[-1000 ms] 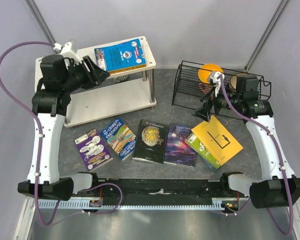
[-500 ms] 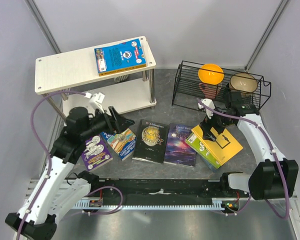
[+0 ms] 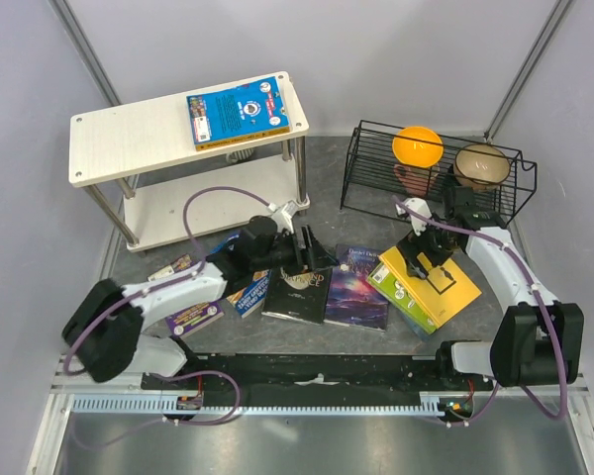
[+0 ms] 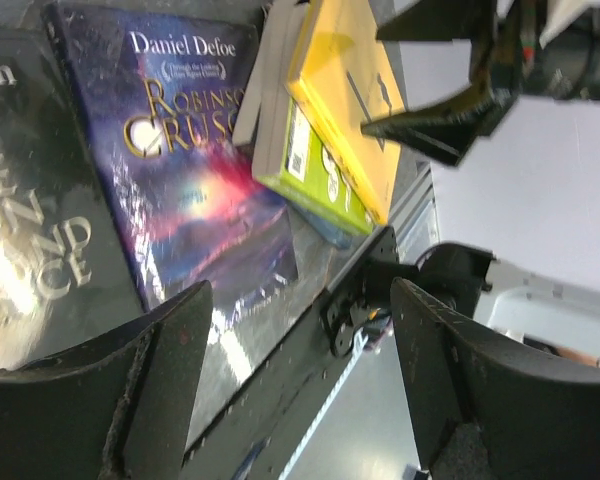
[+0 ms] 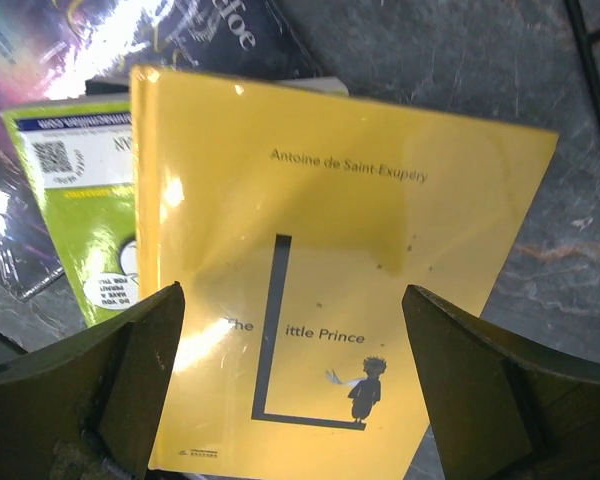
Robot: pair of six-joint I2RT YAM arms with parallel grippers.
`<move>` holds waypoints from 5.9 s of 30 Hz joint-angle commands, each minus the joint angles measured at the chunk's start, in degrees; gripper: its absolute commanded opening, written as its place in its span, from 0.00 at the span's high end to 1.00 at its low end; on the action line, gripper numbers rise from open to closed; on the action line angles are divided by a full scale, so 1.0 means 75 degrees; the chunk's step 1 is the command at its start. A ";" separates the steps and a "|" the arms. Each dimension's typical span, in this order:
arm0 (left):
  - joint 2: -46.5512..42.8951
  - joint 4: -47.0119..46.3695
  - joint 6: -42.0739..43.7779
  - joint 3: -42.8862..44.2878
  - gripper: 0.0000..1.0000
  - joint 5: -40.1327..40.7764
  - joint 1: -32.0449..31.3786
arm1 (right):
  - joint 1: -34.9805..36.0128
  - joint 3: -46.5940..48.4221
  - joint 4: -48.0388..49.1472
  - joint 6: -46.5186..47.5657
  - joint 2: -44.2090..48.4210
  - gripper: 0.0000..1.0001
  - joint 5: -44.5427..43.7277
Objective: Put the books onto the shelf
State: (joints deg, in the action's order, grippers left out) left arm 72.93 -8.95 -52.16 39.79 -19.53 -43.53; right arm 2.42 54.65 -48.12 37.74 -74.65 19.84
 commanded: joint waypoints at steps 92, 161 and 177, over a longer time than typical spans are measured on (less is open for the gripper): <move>-0.1027 -0.0236 -0.7037 -0.0020 0.99 0.3495 -0.0876 | 0.6053 0.0294 0.1681 0.0031 0.0860 0.43 -0.3875; -0.6044 0.6935 0.3439 0.2851 0.23 0.5756 -0.0419 | 0.6146 1.2705 0.2583 0.1284 -0.4870 1.00 -0.4425; -0.6278 0.6982 0.3275 0.2710 0.22 0.5592 -0.0419 | 0.6580 1.1194 0.3006 0.1555 -0.5269 0.55 -0.4462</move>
State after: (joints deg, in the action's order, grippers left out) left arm 26.20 44.21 -26.33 59.92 22.37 -46.83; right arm 51.29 140.11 -30.41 49.76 -115.02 -13.93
